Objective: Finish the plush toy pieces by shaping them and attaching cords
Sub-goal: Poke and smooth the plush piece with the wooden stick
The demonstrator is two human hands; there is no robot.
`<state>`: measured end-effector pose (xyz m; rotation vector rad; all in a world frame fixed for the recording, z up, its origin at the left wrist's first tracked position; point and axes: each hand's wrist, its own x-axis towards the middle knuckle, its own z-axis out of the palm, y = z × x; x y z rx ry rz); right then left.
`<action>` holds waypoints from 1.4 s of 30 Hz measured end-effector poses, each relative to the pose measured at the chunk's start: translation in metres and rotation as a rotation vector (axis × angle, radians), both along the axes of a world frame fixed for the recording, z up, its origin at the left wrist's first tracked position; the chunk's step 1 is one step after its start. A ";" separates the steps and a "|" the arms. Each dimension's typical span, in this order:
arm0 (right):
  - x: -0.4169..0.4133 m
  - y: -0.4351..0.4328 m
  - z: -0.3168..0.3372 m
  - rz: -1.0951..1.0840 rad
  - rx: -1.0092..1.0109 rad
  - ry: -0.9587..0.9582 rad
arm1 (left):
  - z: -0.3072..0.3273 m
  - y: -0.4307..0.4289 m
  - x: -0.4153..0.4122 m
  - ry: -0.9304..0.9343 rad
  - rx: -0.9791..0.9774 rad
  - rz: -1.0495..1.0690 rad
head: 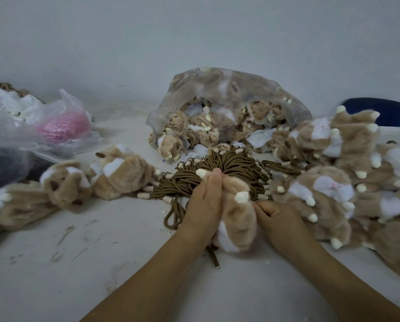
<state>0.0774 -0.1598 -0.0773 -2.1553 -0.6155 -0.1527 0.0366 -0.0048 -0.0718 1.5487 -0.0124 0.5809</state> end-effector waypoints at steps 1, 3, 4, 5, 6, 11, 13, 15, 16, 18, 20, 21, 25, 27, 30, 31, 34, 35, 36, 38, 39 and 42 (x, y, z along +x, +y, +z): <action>0.000 0.002 -0.002 -0.006 0.009 0.017 | -0.001 -0.001 0.000 0.014 0.010 0.012; -0.002 0.005 -0.008 -0.027 0.039 0.084 | -0.003 -0.002 0.001 0.053 0.038 0.044; -0.003 0.008 -0.011 -0.039 0.059 0.125 | -0.004 -0.002 0.003 0.072 0.059 0.072; -0.003 0.010 -0.013 -0.046 0.074 0.159 | -0.004 -0.001 0.004 0.078 0.075 0.106; -0.004 0.012 -0.014 -0.047 0.076 0.174 | -0.005 0.000 0.006 0.058 0.080 0.139; -0.005 0.013 -0.011 -0.058 -0.008 0.105 | -0.006 0.006 0.004 -0.034 0.004 0.182; -0.006 0.012 -0.009 -0.059 -0.036 0.120 | -0.006 0.008 0.003 0.018 -0.042 0.172; -0.006 0.010 -0.008 -0.068 -0.067 0.107 | -0.006 0.008 0.004 0.048 -0.115 0.157; -0.005 0.009 -0.007 -0.072 -0.074 0.088 | -0.007 0.008 0.005 0.042 -0.132 0.154; -0.004 0.006 -0.006 -0.074 -0.092 0.031 | -0.007 0.008 0.005 0.020 -0.132 0.163; -0.003 0.002 -0.004 -0.092 -0.156 -0.049 | -0.006 0.010 0.005 -0.001 -0.150 0.200; -0.001 -0.001 -0.002 -0.104 -0.185 -0.093 | -0.005 0.010 0.005 -0.004 -0.152 0.221; 0.004 -0.010 0.003 -0.119 -0.244 -0.223 | -0.005 0.010 0.005 0.004 -0.125 0.248; 0.005 -0.012 0.005 -0.128 -0.290 -0.254 | -0.006 0.010 0.006 0.006 -0.093 0.271; 0.004 -0.012 0.002 -0.119 -0.256 -0.226 | -0.005 0.011 0.007 -0.009 -0.047 0.313; 0.004 -0.011 0.000 -0.123 -0.244 -0.203 | -0.005 0.012 0.007 -0.017 -0.042 0.303; 0.003 -0.007 -0.004 -0.131 -0.197 -0.157 | -0.003 0.012 0.005 -0.012 -0.041 0.156; 0.003 -0.005 -0.004 -0.127 -0.190 -0.146 | -0.002 0.011 0.004 0.007 -0.056 0.100; 0.002 -0.004 -0.005 -0.123 -0.194 -0.142 | -0.002 0.010 0.004 0.030 -0.079 0.070; 0.002 -0.003 -0.006 -0.118 -0.204 -0.139 | -0.002 0.009 0.004 0.068 -0.110 0.088; 0.002 -0.003 -0.006 -0.116 -0.212 -0.140 | -0.002 0.009 0.004 0.073 -0.122 0.115; 0.004 -0.006 -0.005 -0.116 -0.238 -0.158 | -0.002 0.012 0.004 0.051 -0.174 0.178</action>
